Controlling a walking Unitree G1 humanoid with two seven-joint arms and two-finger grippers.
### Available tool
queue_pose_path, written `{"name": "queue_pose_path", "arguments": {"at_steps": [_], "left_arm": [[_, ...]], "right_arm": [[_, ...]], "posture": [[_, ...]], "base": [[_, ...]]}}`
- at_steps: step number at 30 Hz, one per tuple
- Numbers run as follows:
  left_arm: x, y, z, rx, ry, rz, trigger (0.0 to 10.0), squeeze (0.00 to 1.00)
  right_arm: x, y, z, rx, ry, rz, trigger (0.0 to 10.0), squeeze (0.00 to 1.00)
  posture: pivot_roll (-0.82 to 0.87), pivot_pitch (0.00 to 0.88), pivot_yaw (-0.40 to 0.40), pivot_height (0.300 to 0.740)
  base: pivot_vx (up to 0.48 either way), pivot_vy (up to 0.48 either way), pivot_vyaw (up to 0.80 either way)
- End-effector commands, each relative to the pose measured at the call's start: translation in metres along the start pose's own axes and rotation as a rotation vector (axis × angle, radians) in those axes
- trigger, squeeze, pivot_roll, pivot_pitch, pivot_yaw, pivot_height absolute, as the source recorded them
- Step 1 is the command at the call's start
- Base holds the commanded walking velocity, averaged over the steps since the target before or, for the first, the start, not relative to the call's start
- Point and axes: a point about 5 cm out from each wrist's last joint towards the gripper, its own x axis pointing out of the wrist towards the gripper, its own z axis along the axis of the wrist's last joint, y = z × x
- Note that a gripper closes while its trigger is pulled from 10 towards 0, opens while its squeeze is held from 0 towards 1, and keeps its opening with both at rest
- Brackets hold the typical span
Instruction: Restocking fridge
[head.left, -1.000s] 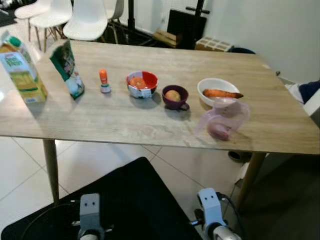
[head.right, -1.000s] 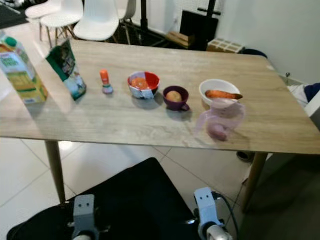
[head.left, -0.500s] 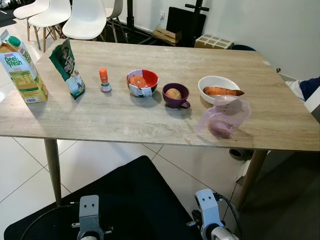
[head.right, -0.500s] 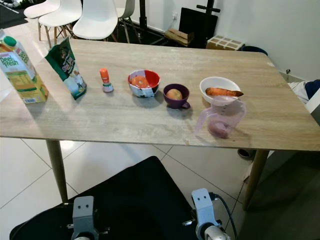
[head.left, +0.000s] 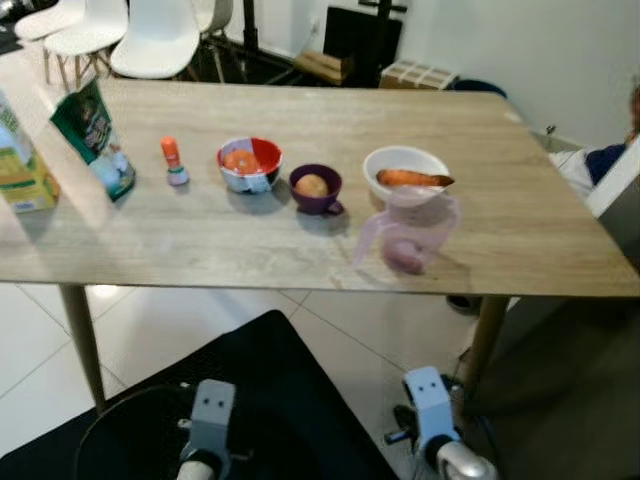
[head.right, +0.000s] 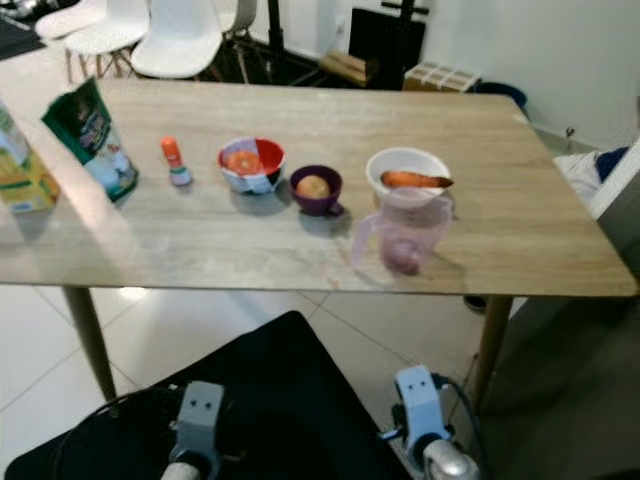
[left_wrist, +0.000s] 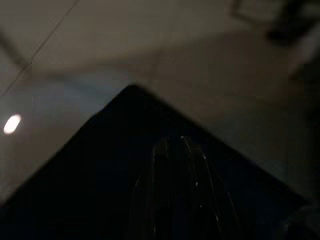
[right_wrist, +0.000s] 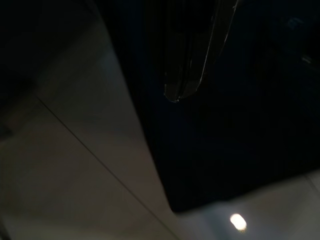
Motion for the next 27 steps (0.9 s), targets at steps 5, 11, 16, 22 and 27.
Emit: {"name": "queue_pose_path", "arguments": {"at_steps": [5,11,16,22,27], "left_arm": [[-0.011,0.008,-0.004,0.043,-0.013,-0.038,10.0,0.0],[-0.015,0.006,0.009,0.109,-0.107,-0.102,10.0,0.0],[-0.018,0.003,0.025,0.106,-0.205,-0.141,10.0,0.0],[-0.018,-0.004,0.039,0.114,-0.264,-0.214,10.0,0.0],[-0.013,-0.007,0.053,0.126,-0.311,-0.247,10.0,0.0]], "right_arm": [[0.0,0.007,0.003,0.028,-0.052,0.102,10.0,0.0],[-0.001,0.022,0.017,0.084,-0.12,0.389,10.0,0.0],[-0.008,0.027,0.042,0.134,-0.219,0.613,10.0,0.0],[-0.05,0.03,0.114,0.158,-0.409,0.971,10.0,0.0],[-0.069,0.041,0.169,0.151,-0.576,1.124,10.0,0.0]], "posture": [[-0.08,0.119,-0.046,0.74],[-0.07,0.123,-0.034,0.74],[-0.06,0.126,-0.023,0.74],[-0.07,0.13,-0.01,0.74],[-0.07,0.129,-0.003,0.74]], "base": [[0.0,0.0,0.0],[0.0,0.0,0.0],[0.0,0.0,0.0],[0.0,0.0,0.0],[0.0,0.0,0.0]]}}
